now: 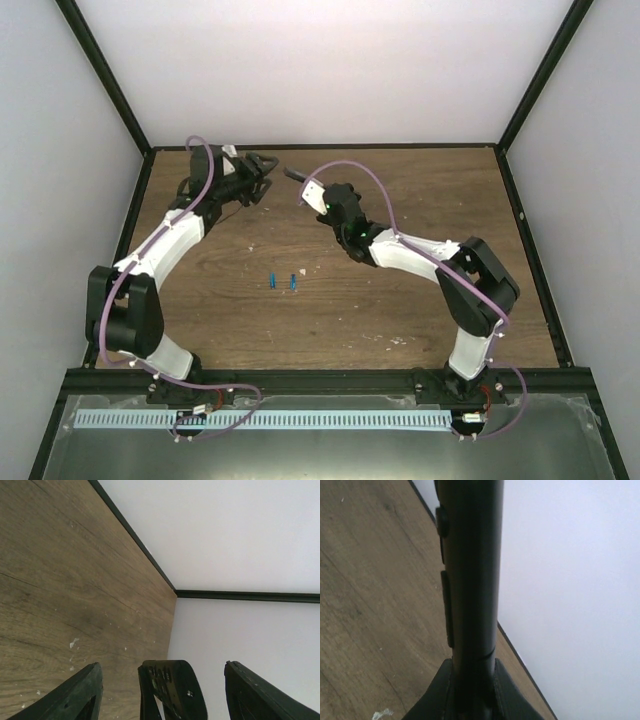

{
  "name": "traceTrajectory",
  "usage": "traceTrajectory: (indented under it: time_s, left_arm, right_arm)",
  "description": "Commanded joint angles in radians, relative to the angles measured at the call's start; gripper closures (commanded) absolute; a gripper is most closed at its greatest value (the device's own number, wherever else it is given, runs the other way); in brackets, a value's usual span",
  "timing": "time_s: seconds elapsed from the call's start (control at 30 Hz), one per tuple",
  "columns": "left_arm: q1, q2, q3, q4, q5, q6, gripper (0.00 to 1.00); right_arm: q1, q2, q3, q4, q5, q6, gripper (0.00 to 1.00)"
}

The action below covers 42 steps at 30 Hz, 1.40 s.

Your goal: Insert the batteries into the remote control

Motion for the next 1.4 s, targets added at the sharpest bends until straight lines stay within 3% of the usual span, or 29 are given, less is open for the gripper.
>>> traceTrajectory:
  time_s: [0.0,0.5,0.83,1.37]
  left_arm:
    - [-0.016,0.029,-0.016,0.055,0.021,-0.062,0.33]
    - [-0.046,0.103,0.038,0.064,0.054,-0.083,0.37]
    - [-0.052,0.112,0.032,0.063,0.064,-0.084,0.63]
    - [-0.052,0.13,0.06,-0.018,0.051,-0.006,0.86]
  right_arm:
    - [0.023,0.009,-0.008,0.134,0.029,-0.041,0.99]
    - [0.04,0.054,-0.029,0.204,0.032,-0.086,0.99]
    - [0.041,0.096,-0.024,0.266,0.09,-0.151,0.99]
    - [0.06,0.14,-0.027,0.389,0.166,-0.274,0.99]
